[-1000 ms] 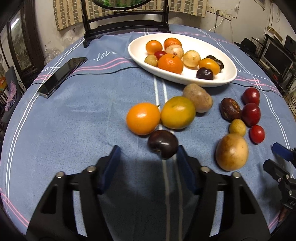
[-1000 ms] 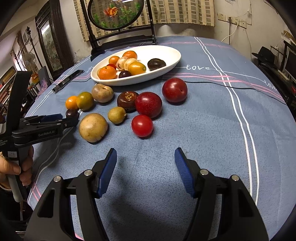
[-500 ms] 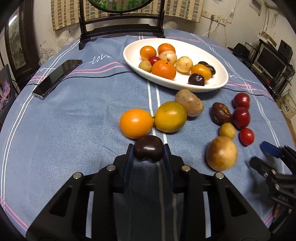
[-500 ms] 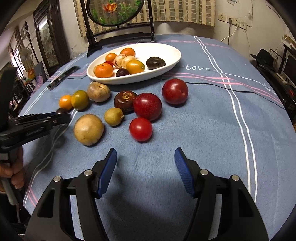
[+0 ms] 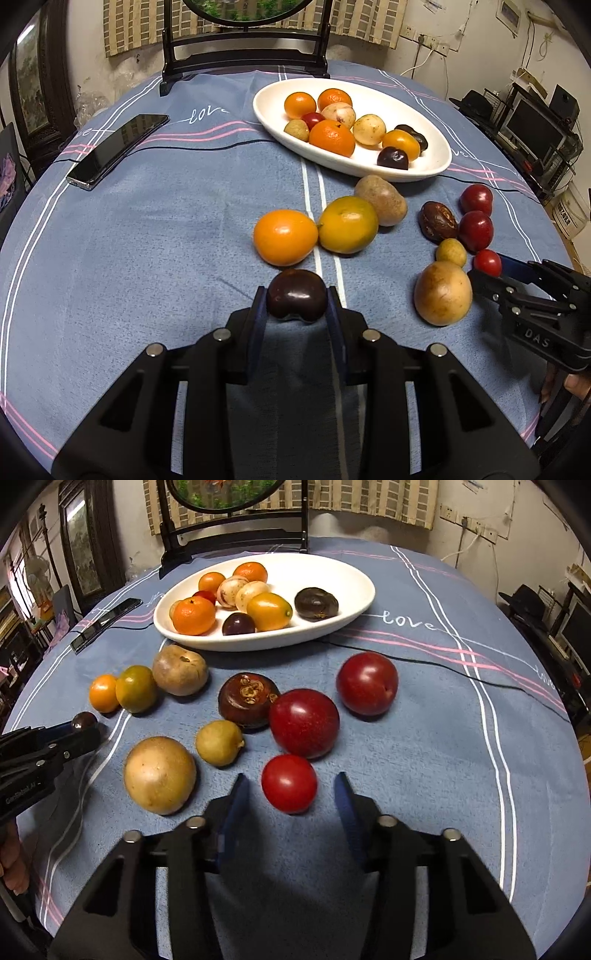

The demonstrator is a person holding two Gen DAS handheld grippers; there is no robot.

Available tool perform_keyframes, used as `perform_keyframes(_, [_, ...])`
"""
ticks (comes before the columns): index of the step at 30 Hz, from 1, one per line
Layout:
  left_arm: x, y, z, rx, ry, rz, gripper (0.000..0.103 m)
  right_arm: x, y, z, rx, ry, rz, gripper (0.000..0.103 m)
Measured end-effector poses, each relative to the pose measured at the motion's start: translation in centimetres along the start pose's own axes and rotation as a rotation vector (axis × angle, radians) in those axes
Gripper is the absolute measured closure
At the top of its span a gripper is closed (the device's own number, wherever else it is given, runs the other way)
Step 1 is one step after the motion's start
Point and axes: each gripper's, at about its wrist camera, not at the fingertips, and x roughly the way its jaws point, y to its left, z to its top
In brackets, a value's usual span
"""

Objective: Organize fruits
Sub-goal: 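Grasp a dark plum with the left tool while the right tool grasps a red tomato, then carry both fruits onto the white plate and open both tools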

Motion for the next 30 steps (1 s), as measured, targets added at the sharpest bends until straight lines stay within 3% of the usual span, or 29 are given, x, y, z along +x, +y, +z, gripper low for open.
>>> perform_keyframes(2, [0.0, 0.0, 0.0, 0.002, 0.000, 0.001, 0.071, -0.1, 0.1, 0.1, -0.003, -0.005, 0.009, 0.074])
perform_keyframes(11, [0.0, 0.0, 0.0, -0.001, 0.014, 0.005, 0.071, -2.8, -0.9, -1.1, 0.015, -0.080, 0.068, 0.075])
perform_keyframes(22, [-3.6, -0.4, 0.7, 0.038, -0.051, 0.017, 0.071, -7.1, -2.7, -1.4, 0.048, -0.182, 0.089, 0.075])
perform_keyframes(30, [-5.8, -1.5, 4.4, 0.084, -0.114, -0.012, 0.071, -9.0, -2.4, 0.9, 0.021, -0.252, 0.080, 0.075])
